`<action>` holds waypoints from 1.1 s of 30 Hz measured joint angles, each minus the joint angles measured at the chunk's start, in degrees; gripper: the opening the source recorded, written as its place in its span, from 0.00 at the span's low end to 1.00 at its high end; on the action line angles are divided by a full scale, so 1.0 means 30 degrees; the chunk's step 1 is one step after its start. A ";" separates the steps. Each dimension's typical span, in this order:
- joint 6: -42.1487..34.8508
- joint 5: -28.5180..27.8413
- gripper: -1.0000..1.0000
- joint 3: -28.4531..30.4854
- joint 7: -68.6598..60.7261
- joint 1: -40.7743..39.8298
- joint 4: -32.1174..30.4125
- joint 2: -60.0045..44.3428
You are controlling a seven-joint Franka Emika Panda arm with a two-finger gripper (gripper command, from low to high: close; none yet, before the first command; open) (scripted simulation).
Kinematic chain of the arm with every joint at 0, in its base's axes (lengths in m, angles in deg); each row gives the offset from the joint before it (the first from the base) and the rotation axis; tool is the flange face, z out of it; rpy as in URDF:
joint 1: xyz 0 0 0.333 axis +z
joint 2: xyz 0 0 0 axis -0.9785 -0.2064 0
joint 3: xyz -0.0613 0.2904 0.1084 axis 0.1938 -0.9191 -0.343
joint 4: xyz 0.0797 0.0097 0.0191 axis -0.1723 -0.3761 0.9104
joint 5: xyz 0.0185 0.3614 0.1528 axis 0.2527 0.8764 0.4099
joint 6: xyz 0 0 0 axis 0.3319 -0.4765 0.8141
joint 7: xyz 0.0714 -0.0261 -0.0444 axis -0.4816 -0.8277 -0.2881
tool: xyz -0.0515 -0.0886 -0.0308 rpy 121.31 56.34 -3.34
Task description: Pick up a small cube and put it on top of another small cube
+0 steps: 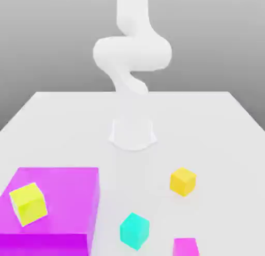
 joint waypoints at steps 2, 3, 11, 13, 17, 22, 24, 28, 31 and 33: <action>0.0671 0.0273 0.50 0.0653 -0.1620 0.0730 -0.0408 -0.1471; 0.0993 0.0411 0.50 0.0964 -0.2401 0.1075 -0.0603 -0.2176; 0.3498 0.1869 0.50 0.2827 -0.8808 0.3169 -0.2131 -0.7755; 0.4120 0.2257 0.50 0.3099 -1.0424 0.3512 -0.2511 -0.9152; 0.5375 0.2846 0.50 0.3327 -1.3519 0.3903 -0.3275 -1.1922; 0.7016 0.2656 0.50 0.3256 -1.6725 0.3885 -0.4259 -1.5257; 0.7699 0.2100 0.50 0.3273 -1.7653 0.3796 -0.4661 -1.6527; 0.9731 0.2864 0.50 0.2396 -1.8862 0.3098 -0.4390 -1.9261; 1.0795 0.3360 0.00 0.1644 -1.9261 0.2461 -0.4137 -2.0613; 1.0779 0.3355 0.00 0.1644 -1.9256 0.2460 -0.4137 -2.0612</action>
